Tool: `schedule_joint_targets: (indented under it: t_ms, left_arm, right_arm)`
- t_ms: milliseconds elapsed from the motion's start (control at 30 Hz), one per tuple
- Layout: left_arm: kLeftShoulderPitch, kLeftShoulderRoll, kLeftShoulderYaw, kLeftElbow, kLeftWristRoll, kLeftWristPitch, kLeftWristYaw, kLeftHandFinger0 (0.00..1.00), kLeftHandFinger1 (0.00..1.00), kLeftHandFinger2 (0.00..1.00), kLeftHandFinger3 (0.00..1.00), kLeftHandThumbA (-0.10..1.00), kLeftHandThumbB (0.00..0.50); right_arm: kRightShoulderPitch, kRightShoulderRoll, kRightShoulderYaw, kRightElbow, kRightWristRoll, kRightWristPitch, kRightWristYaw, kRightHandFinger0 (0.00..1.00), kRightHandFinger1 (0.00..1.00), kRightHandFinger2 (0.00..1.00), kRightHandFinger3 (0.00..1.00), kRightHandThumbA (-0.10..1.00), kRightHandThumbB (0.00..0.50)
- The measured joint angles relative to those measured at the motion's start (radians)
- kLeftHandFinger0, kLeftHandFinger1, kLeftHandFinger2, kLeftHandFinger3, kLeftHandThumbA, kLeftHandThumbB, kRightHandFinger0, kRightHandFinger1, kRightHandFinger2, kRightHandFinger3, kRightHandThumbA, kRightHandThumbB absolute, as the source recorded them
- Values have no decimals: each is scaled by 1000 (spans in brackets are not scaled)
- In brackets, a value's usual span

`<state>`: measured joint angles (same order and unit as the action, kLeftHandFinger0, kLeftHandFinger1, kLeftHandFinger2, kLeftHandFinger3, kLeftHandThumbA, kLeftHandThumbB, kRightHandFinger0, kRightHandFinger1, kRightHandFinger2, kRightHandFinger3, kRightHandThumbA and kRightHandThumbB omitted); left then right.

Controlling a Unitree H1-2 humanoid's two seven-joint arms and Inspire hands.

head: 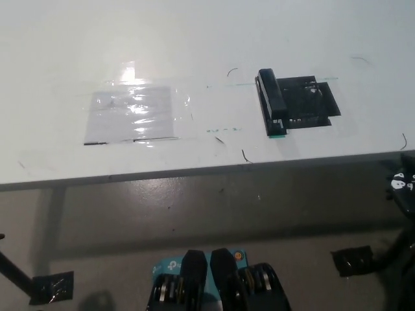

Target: A stapler is kept infront of the robot on the black mark on the desk and the robot uses its right hand to lift the top of the stapler to open it

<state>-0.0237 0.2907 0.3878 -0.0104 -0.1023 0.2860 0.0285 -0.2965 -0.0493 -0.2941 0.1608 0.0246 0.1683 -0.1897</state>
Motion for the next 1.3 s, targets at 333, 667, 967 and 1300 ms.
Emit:
schedule_joint_targets:
  t_ms: [333, 667, 967, 1300]
  left_arm:
    - [4, -15, 0, -2, 0, 5, 0, 265, 250, 437, 682, 396, 0]
    - [3, -22, -2, -2, -1, 5, 0, 213, 238, 462, 705, 389, 0]
    - [2, -26, -1, -2, -5, 6, 0, 229, 233, 466, 709, 383, 0]
    - [-3, -30, -1, -2, -5, 9, 0, 210, 235, 464, 737, 396, 0]
  right_arm:
    - [-78, 3, 10, -30, 0, 18, -6, 239, 291, 436, 738, 158, 0]
    - [-280, 91, 18, -23, 85, 94, 6, 488, 514, 634, 896, 204, 0]
    - [-298, 171, -10, -5, 239, 224, 0, 809, 875, 1000, 1000, 359, 0]
    - [-295, 202, -45, 15, 435, 274, -116, 855, 920, 1000, 1000, 398, 0]
